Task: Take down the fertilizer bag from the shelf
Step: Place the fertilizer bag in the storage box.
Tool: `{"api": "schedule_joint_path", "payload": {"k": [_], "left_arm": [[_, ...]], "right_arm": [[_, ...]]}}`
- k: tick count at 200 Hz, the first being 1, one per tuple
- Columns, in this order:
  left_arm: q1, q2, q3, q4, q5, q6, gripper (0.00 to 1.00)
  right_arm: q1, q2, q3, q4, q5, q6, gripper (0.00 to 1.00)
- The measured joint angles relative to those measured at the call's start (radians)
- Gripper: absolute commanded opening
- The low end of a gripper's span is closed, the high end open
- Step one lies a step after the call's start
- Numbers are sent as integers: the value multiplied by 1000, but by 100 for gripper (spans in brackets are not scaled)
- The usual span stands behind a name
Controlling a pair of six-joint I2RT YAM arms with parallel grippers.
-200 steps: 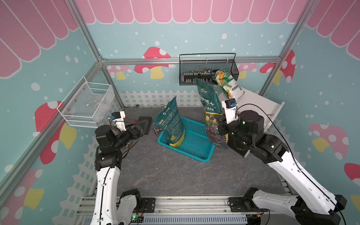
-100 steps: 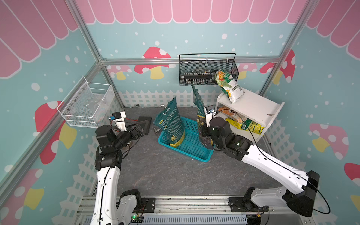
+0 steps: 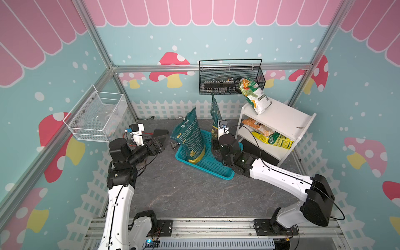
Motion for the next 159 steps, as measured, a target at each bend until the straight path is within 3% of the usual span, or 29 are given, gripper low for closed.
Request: {"api": "schedule_joint_path", "payload": {"k": [159], "left_arm": [[-10,0,5,0,7,0,99]], "right_arm": [[17,231,-21,227,11,-10,0]]}}
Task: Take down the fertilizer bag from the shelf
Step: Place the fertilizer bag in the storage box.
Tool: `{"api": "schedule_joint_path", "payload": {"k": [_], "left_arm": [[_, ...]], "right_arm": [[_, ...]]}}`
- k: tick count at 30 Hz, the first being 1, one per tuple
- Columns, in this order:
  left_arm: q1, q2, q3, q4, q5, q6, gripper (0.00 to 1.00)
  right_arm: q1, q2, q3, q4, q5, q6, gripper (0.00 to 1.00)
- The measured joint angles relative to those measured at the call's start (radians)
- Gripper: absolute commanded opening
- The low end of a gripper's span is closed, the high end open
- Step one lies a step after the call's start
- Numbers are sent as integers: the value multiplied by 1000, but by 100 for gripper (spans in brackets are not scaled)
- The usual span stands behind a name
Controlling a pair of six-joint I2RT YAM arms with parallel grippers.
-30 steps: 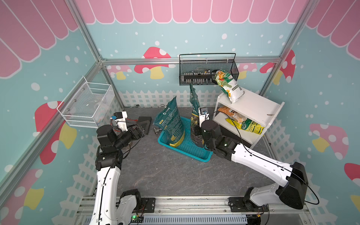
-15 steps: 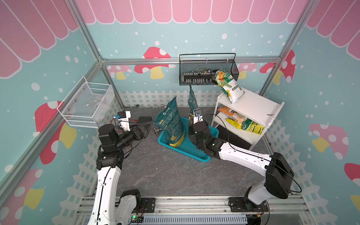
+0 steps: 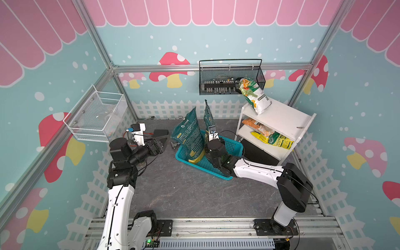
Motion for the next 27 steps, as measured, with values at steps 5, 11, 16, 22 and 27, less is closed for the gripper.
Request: {"api": "schedule_joint_path", "payload": {"k": [5,11,16,22,27], "left_arm": [[0,0,0,0,0,0,99],[0,0,0,0,0,0,99],[0,0,0,0,0,0,99],[0,0,0,0,0,0,99],[-1,0,0,0,0,0,99]], "right_arm": [[7,44,0,64,0,0,0],[10,90,0,147,1,0,0],[21,103,-14,193,-13,-23,23],[57,102,-114,369,-88,-108,47],[72,109,-121,400,-156,-138,69]]}}
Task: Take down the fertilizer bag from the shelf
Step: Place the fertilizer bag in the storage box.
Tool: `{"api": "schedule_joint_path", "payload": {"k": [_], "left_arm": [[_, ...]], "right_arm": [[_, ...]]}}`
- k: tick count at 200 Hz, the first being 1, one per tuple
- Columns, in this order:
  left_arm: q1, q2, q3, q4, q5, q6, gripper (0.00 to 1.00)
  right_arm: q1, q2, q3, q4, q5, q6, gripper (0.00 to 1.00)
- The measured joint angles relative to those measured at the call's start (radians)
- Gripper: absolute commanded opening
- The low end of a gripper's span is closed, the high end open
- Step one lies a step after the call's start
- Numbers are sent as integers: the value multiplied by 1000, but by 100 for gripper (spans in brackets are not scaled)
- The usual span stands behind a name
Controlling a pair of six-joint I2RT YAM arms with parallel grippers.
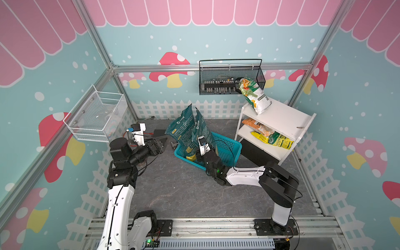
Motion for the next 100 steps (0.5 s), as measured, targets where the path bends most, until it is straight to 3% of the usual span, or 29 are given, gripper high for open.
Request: {"api": "schedule_joint_path", "payload": {"k": [24,44,100], "left_arm": [[0,0,0,0,0,0,99],[0,0,0,0,0,0,99],[0,0,0,0,0,0,100]], "right_arm": [[0,11,8,13,-82,-7,90],[0,32,42,8,-140,4,97],[-7,116,201,-84,-246,64,99]]}}
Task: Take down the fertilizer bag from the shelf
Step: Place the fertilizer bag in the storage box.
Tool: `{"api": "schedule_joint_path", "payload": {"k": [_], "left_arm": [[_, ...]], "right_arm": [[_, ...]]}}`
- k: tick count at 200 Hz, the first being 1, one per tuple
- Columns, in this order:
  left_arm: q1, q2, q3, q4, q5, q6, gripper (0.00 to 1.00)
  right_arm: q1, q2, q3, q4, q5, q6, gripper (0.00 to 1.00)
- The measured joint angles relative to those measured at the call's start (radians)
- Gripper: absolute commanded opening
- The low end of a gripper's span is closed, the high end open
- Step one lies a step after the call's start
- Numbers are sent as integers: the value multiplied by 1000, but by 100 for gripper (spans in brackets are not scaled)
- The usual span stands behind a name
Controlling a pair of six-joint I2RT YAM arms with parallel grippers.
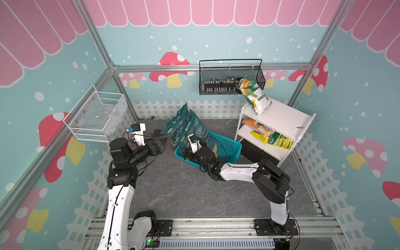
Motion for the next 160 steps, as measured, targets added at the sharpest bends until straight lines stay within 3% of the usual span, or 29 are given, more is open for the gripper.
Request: {"api": "schedule_joint_path", "payload": {"k": [53,88,140,160], "left_arm": [[-2,0,0,0,-1,1,99],[-6,0,0,0,-3,3,99],[-7,0,3,-2,-8,10,99],[-8,-2,5,-5,-25,20,99]], "right_arm": [[-1,-22,6,-63,-31,16,99],[1,-161,18,-224,-123,15,99],[1,-334,163,-460,-282,-42,98],[3,-405,161,-496,-214,-56,93]]}}
